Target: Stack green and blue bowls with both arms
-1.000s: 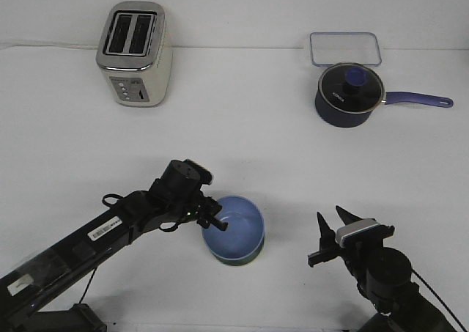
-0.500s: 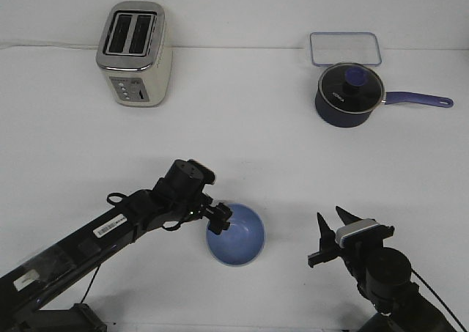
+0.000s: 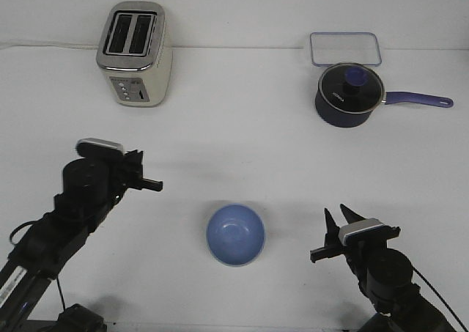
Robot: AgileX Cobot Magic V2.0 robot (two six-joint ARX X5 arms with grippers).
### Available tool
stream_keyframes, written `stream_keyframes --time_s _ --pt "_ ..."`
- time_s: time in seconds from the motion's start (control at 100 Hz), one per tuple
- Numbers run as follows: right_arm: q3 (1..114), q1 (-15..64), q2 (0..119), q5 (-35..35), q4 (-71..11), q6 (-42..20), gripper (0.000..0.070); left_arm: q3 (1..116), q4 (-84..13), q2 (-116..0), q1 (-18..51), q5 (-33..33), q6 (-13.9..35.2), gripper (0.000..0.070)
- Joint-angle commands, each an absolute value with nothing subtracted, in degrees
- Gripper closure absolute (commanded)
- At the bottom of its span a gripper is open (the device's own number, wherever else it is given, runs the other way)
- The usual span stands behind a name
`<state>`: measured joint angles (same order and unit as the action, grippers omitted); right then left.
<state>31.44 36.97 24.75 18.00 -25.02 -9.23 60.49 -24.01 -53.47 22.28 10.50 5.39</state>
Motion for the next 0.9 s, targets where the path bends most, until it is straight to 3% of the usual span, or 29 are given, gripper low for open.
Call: stream_keyframes --time_s 0.0,0.09,0.28,0.39,0.89 --pt "31.4 37.4 23.5 18.4 -24.7 -9.0 0.07 58.8 -24.4 -50.5 21.3 11.8 4.5 0.0687" --pt "30.5 37.4 19.6 18.5 -24.7 -9.0 0.07 51.9 -21.8 -42.7 20.1 14.5 4.0 0.0687" --pt "29.5 37.4 9.8 18.9 -22.7 -5.3 0.07 33.2 -7.2 -21.8 19.3 15.4 1.8 0.0687" --pt "29.5 37.4 7.7 20.5 -22.8 -5.1 0.07 29.0 -6.2 -13.8 19.0 15.4 2.3 0.0687" --pt "29.5 37.4 7.3 21.0 -22.7 -6.0 0.07 29.1 -7.6 -7.3 19.0 15.4 2.4 0.0685"
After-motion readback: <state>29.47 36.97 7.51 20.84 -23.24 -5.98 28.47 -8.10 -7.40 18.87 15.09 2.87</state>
